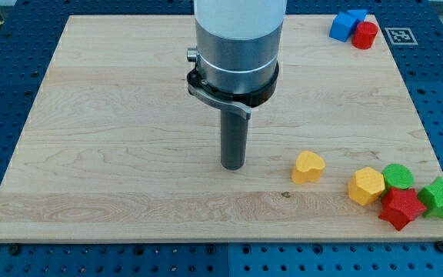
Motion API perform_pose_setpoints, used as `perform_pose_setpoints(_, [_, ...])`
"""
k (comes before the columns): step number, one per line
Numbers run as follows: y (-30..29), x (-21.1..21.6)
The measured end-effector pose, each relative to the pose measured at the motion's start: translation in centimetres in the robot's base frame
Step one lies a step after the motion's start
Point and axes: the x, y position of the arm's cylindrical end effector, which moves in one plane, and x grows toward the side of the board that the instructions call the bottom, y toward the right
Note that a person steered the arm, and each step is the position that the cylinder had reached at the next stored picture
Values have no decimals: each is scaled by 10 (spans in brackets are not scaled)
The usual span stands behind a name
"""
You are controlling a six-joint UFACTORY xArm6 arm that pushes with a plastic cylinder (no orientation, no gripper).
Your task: Push the yellow heart above the yellow hexagon
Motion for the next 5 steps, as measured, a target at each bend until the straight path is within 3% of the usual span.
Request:
perform_pose_setpoints(2, [8,25])
perform_pose_setpoints(5, [80,30])
